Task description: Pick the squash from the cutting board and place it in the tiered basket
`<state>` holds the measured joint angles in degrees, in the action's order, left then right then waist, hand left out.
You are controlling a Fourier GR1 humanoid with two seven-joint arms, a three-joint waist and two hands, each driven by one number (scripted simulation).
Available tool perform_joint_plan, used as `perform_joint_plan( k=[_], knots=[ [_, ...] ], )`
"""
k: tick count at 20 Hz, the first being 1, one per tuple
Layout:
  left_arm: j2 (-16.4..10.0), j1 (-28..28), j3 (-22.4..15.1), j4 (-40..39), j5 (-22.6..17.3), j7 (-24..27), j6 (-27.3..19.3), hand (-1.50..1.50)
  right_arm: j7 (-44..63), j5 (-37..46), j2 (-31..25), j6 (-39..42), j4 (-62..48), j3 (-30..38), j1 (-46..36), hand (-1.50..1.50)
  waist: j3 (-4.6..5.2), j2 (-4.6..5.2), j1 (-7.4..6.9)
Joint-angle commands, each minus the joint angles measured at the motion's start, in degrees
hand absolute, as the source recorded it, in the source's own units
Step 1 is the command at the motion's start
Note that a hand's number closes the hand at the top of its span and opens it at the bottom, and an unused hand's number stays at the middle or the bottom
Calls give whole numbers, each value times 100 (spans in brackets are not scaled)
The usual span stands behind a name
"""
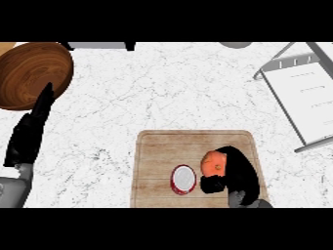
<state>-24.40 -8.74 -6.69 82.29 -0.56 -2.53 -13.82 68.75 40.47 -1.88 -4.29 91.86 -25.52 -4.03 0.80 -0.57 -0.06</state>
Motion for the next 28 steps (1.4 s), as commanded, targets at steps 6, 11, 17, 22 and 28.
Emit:
perform_joint_plan(
  k=[6,11,17,22,28],
  knots=[
    [169,-346,73,-229,164,-164,-4,0,1039,-264,179,-593,-188,-63,-504,150,-79,68,10],
    [108,-90,90,-7,79,-36,130,0,1023,138,181,-779,-936,1226,-1584,150,-73,137,-166],
    [162,-311,-50,170,116,-53,174,0,718,957,-653,-930,-1834,2709,-2783,150,-52,342,-477],
    [212,-356,-173,162,134,-46,261,0,716,2033,-1162,-1570,-2317,3344,-3765,150,-41,332,-673],
    [243,-462,-294,128,187,-82,341,0,892,3636,-1916,-1550,-3154,3624,-4787,150,-33,352,-863]
  ],
)
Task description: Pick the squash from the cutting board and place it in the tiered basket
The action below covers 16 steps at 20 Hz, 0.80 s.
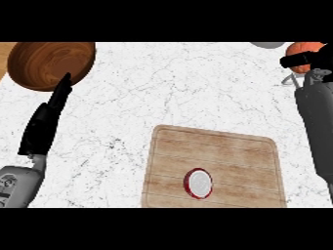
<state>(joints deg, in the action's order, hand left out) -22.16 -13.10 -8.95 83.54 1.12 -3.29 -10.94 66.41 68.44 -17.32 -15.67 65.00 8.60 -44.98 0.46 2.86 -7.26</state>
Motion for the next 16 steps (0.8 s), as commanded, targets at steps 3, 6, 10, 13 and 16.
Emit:
perform_joint_plan(
  k=[3,6,10,13,16],
  knots=[
    [97,-102,-113,-89,112,-23,-42,0,1258,1453,-564,-268,-906,359,-1243,150,-4,13,-137],
    [-42,-222,15,-73,91,-69,5,0,1532,2121,-688,156,-1396,403,-1707,150,-5,-44,-134],
    [93,-226,-15,-288,70,6,5,0,1717,2566,-666,590,-2074,608,-2331,150,-11,-37,-18],
    [109,-123,-50,-150,98,-107,-32,0,1712,2675,-573,342,-2438,879,-2744,150,-33,-80,-33],
    [0,-244,103,-326,39,-70,61,0,1424,2722,-690,54,-2716,1163,-2967,150,-39,-80,115]
  ],
)
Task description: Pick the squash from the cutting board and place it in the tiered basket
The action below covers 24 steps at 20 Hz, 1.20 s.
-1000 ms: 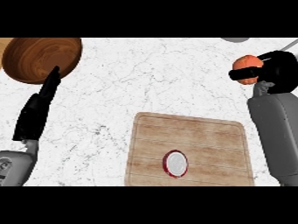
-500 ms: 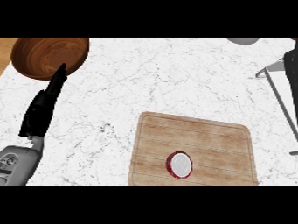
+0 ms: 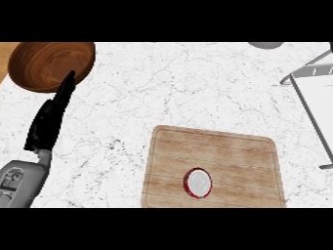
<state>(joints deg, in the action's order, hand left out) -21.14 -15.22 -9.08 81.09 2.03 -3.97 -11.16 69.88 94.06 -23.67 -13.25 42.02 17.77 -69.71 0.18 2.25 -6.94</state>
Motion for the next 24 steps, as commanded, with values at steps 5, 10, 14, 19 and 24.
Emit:
perform_joint_plan(
  k=[5,10,14,19,24],
  knots=[
    [-33,57,127,88,-61,-127,21,0,913,553,-168,-66,-1237,407,-568,150,-17,-56,153],
    [-60,218,185,-11,-25,98,6,0,952,1047,-606,632,-1812,462,-531,150,-8,-55,221],
    [26,244,187,-86,46,120,-106,0,1052,1275,-773,1056,-2131,538,-629,150,-10,-78,309],
    [64,503,234,-30,65,213,-154,0,962,1336,-729,1218,-2209,655,-611,150,-14,-159,458],
    [63,234,335,-124,110,23,-129,0,474,1019,-685,826,-2276,988,-428,150,-21,-148,501]
  ],
)
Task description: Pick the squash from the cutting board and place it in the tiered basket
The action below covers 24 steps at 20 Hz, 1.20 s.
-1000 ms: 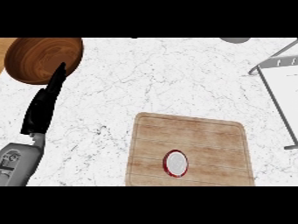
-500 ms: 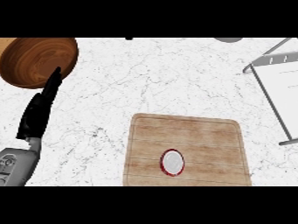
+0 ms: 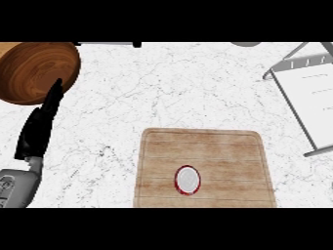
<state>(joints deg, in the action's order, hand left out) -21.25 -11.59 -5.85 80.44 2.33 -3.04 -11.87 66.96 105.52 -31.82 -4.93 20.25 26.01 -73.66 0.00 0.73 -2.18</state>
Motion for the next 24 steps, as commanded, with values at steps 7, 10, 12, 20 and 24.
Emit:
perform_joint_plan(
  k=[7,10,12,20,24],
  knots=[
    [-115,310,231,133,-107,170,228,0,350,-691,185,-700,252,730,669,150,-4,-26,86],
    [38,212,112,214,75,-131,-4,0,461,-1122,403,-958,582,1164,772,150,-9,-60,185],
    [-49,321,165,318,58,-17,46,0,827,-1152,633,-1303,785,1307,899,-150,-7,-58,119],
    [22,88,210,160,84,-183,107,0,526,-959,1005,-2190,1697,1186,1301,-150,1,-71,205],
    [3,410,263,329,76,-75,96,0,423,-750,951,-2242,2309,1130,1365,-150,6,-110,204]
  ],
)
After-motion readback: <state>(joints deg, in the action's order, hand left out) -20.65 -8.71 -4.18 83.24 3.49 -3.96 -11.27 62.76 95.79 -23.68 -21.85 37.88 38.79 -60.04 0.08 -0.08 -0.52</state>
